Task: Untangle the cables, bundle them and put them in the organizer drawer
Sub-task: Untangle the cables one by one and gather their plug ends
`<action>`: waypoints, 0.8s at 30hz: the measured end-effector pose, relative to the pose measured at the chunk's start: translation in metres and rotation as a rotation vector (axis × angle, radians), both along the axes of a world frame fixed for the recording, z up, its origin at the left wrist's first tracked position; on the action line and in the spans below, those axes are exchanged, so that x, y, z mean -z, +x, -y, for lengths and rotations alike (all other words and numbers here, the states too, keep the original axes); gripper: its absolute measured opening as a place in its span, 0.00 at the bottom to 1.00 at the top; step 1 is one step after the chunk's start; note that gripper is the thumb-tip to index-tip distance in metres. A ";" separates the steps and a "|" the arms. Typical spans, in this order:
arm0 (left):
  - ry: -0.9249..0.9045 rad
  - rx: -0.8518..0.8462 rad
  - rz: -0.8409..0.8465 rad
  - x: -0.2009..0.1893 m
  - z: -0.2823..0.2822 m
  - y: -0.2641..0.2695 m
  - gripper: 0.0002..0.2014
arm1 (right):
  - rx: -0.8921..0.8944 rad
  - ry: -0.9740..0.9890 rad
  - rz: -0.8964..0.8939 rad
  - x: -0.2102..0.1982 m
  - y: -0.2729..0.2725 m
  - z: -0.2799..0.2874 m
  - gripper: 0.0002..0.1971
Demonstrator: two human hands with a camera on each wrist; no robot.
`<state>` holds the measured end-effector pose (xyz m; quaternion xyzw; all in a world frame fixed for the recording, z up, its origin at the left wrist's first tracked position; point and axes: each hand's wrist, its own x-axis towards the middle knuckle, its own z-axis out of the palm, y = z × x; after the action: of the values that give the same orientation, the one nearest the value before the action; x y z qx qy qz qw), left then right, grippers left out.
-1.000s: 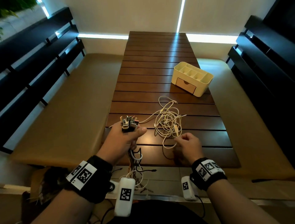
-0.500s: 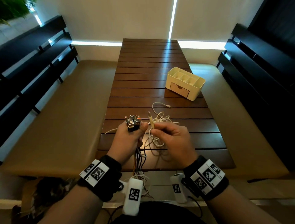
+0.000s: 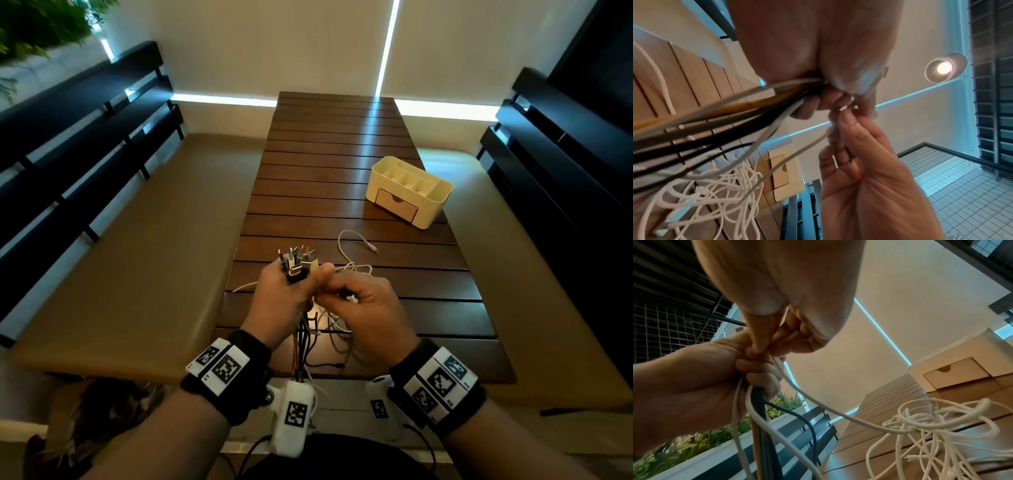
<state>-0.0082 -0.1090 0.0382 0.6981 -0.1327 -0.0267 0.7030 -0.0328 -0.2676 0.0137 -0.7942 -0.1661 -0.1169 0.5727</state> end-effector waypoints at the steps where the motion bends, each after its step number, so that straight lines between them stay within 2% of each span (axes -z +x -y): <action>1: 0.015 -0.013 0.010 -0.001 0.000 0.000 0.14 | -0.051 0.009 -0.047 -0.001 0.000 0.002 0.07; 4: 0.041 -0.058 0.037 -0.002 0.002 0.003 0.12 | -0.170 0.115 -0.259 -0.002 -0.001 0.008 0.15; 7: -0.038 -0.124 -0.008 -0.005 0.008 0.009 0.11 | -0.146 0.083 -0.364 0.007 0.003 0.014 0.11; 10: -0.101 -0.219 -0.025 -0.008 0.014 0.014 0.12 | -0.106 -0.045 -0.344 0.014 0.006 0.016 0.02; 13: -0.053 -0.298 0.028 -0.007 0.017 0.022 0.20 | -0.136 -0.113 -0.219 0.013 0.011 0.015 0.03; 16: -0.102 -0.332 -0.029 -0.006 0.021 0.029 0.17 | -0.180 -0.149 -0.164 0.014 0.017 0.015 0.04; 18: -0.146 -0.288 -0.104 -0.009 0.025 0.028 0.18 | -0.170 -0.131 -0.190 0.017 0.022 0.017 0.07; 20: -0.209 -0.239 -0.177 -0.014 0.026 0.026 0.17 | -0.167 -0.091 -0.243 0.022 0.027 0.020 0.02; 24: -0.422 -0.205 -0.285 -0.026 0.014 0.031 0.13 | -0.213 -0.126 -0.365 0.036 0.029 0.031 0.08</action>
<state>0.0232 -0.1228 0.0642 0.5350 0.0363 -0.0252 0.8437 -0.0037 -0.2983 -0.0224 -0.8143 -0.1497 0.1005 0.5517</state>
